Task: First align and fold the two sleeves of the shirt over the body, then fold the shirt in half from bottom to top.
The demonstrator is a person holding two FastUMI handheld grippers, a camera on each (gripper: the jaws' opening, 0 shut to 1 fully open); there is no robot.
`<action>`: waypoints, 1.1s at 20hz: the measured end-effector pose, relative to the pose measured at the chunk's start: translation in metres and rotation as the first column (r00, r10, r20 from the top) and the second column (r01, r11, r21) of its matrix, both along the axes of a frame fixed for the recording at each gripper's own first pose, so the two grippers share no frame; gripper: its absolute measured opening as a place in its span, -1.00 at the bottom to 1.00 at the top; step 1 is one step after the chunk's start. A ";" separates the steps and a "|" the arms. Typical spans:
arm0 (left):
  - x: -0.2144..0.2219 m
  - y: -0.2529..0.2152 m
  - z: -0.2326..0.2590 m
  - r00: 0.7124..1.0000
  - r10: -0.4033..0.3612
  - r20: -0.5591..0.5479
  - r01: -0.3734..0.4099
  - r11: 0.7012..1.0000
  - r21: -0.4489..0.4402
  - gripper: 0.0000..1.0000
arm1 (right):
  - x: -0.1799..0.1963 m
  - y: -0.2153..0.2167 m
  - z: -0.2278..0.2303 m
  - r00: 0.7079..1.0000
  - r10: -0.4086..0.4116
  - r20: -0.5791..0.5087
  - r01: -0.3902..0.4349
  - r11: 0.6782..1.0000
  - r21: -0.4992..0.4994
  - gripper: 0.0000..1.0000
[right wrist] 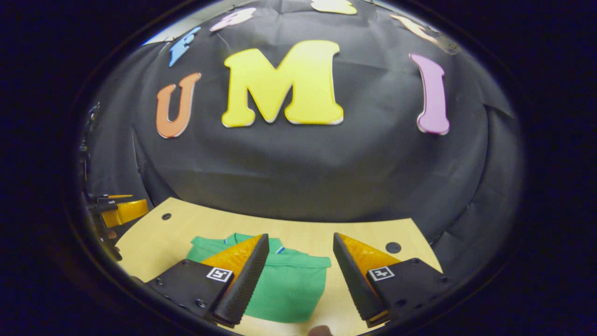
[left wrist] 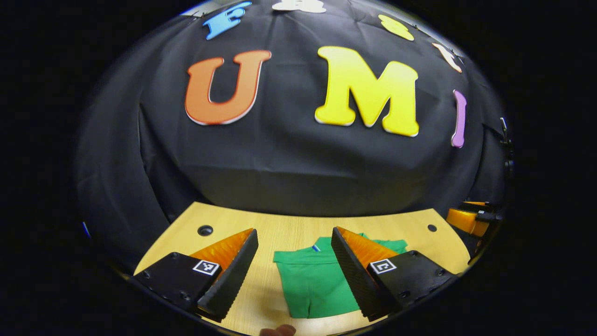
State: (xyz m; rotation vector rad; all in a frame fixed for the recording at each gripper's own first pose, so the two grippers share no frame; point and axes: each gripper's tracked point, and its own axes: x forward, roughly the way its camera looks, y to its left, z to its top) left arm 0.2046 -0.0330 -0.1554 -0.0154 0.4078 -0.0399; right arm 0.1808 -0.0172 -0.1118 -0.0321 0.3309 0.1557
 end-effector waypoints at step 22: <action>-0.169 -0.052 0.149 0.974 -0.014 0.228 0.019 1.000 -0.021 1.00 | -0.193 0.029 0.121 0.974 -0.052 0.220 0.032 0.995 0.095 0.88</action>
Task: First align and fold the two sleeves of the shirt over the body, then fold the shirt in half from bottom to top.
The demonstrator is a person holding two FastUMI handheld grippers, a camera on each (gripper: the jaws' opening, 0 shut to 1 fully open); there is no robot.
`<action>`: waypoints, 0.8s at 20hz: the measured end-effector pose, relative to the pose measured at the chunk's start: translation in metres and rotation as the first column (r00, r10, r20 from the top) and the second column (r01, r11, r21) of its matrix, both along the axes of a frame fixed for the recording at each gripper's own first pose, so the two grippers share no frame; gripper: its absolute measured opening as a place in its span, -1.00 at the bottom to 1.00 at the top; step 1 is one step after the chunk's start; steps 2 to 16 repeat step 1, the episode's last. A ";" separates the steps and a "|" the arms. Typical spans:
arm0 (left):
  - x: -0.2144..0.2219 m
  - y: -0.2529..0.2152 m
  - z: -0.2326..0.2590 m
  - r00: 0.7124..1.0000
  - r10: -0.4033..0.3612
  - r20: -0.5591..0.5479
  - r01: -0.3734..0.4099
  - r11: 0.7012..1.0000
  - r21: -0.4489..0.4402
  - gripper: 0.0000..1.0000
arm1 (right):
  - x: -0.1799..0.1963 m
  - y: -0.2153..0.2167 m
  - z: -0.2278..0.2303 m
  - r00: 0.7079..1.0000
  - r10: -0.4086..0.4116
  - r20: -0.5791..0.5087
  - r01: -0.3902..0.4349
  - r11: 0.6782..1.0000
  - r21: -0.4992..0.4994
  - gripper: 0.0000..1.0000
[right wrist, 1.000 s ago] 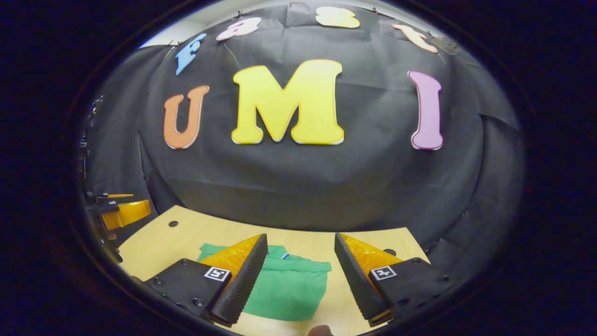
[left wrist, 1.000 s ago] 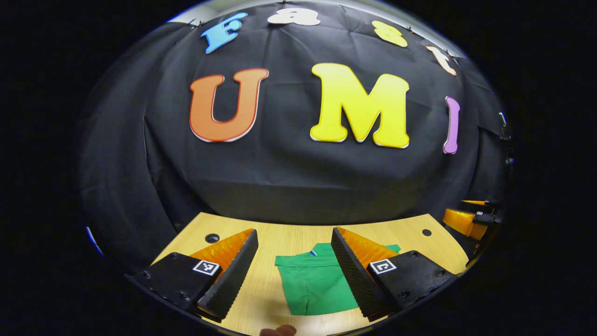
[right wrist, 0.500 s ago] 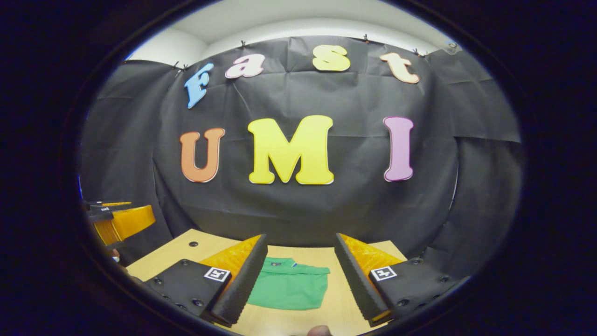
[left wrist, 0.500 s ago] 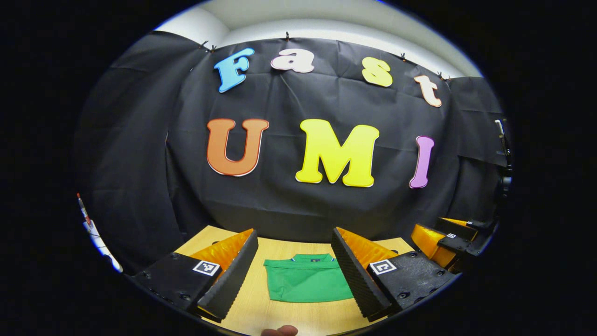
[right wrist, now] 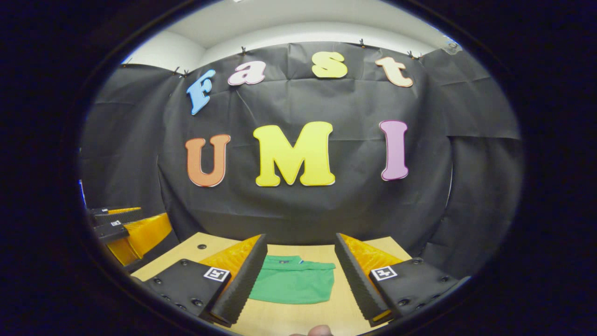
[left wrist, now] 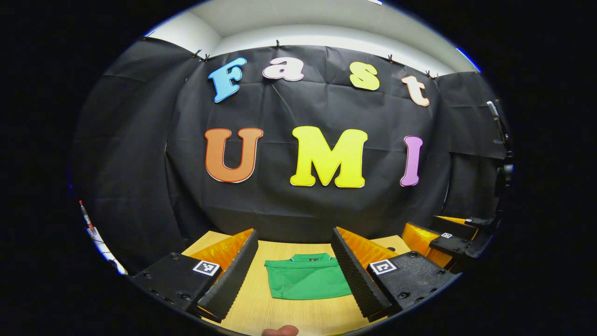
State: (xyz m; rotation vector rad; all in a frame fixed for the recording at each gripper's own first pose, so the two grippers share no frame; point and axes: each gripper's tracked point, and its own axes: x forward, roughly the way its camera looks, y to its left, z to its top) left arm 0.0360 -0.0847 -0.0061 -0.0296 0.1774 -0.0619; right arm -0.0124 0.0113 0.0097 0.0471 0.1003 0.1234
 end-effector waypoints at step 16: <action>0.000 0.002 0.002 1.000 0.001 0.005 -0.001 1.000 0.003 1.00 | 0.001 0.004 0.003 1.000 0.007 0.008 -0.007 1.000 0.002 0.88</action>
